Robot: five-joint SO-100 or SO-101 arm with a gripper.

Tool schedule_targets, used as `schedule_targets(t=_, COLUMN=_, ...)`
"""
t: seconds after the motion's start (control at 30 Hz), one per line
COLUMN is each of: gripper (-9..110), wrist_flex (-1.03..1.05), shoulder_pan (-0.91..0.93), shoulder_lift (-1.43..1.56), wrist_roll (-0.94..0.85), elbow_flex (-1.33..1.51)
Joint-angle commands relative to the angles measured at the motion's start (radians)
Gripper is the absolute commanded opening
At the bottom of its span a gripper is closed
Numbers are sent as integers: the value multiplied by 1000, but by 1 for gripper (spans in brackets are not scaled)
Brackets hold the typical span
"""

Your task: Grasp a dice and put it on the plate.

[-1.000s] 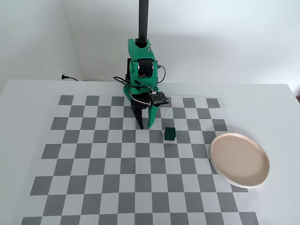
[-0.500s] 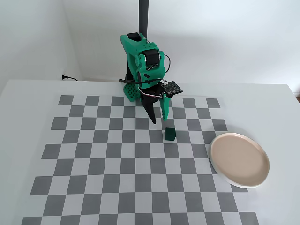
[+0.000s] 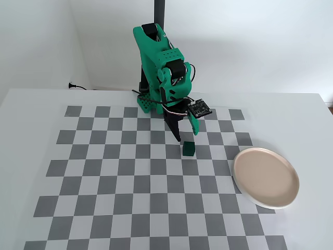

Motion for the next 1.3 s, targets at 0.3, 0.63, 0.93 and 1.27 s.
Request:
schedule_targets(t=0.3, gripper=20, wrist_flex=-225, shoulder_pan=-9, shoulder_lift=-284, wrist_roll=49, elbow_flex=-104)
schedule_targets(t=0.63, gripper=20, wrist_flex=-342, shoulder_pan=-8, shoulder_lift=-434, wrist_roll=52, elbow_flex=-104)
schedule_targets(t=0.93, gripper=19, wrist_flex=-405, shoulder_pan=-17, shoulder_lift=-540, wrist_roll=55, elbow_flex=-104)
schedule_targets(t=1.27, gripper=10, wrist_flex=-420, shoulder_pan=-41, shoulder_lift=-574, wrist_roll=58, elbow_flex=-104)
